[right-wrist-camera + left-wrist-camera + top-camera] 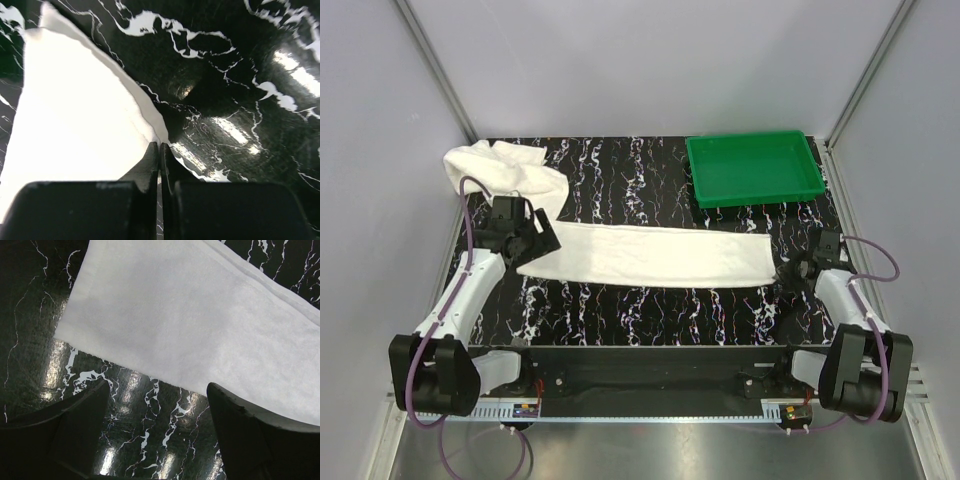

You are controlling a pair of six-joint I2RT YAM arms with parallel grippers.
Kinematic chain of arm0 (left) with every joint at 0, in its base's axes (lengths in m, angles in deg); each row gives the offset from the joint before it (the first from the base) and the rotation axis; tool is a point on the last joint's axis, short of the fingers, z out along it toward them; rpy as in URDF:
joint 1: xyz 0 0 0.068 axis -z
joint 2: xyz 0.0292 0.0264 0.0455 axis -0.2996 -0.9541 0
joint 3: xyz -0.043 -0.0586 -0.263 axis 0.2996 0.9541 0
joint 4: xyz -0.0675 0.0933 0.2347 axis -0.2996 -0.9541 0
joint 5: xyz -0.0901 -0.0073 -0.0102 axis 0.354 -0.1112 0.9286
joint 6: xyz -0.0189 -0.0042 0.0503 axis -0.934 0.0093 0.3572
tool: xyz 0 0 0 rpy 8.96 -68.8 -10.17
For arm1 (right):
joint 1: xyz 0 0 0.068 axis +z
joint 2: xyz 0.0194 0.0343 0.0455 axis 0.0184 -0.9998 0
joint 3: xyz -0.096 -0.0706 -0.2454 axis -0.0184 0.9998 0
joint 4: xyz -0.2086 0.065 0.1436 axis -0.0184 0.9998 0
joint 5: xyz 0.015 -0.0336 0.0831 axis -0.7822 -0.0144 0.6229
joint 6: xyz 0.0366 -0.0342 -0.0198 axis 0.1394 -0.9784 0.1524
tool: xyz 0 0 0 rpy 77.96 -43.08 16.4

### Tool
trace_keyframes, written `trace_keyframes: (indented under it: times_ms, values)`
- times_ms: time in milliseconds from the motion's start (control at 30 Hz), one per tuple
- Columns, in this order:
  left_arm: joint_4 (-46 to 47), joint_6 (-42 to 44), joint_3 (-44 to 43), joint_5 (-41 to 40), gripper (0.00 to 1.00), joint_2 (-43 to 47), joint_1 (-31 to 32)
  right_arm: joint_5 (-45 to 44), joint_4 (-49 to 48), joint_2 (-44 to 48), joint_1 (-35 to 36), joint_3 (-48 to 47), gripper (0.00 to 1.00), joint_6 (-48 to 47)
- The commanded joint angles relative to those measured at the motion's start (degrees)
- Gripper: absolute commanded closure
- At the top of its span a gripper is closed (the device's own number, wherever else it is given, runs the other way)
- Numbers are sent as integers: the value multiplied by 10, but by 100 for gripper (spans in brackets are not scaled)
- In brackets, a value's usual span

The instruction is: Roll the towels

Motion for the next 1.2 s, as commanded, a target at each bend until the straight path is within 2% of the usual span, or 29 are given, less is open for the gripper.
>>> trace_keyframes:
  times_ms: [0, 400, 567, 633, 700, 800, 933, 1167]
  values:
    - [5, 2, -5, -23, 17, 0, 11, -50, 48, 29, -9, -41, 100, -32]
    - [-30, 33, -12, -1, 16, 35, 16, -72, 94, 28, -87, -118, 100, -93]
    - [-19, 33, 10, 3, 15, 51, 16, -5, 96, 29, -79, -165, 100, -138]
    - [-11, 32, 7, 9, 16, 47, 16, -6, 134, 6, -57, -209, 100, -158]
    - [-10, 29, 6, 9, 16, 48, 16, -31, 170, -8, -1, -239, 100, -167]
    - [-7, 26, 7, 9, 16, 53, 16, -76, 210, -25, 78, -296, 100, -160]
    - [-19, 33, 1, 9, 15, 53, 16, -86, 241, -61, 161, -377, 100, -138]
    - [-32, 27, 2, 17, 15, 74, 16, -119, 300, -202, 319, -534, 100, -129]
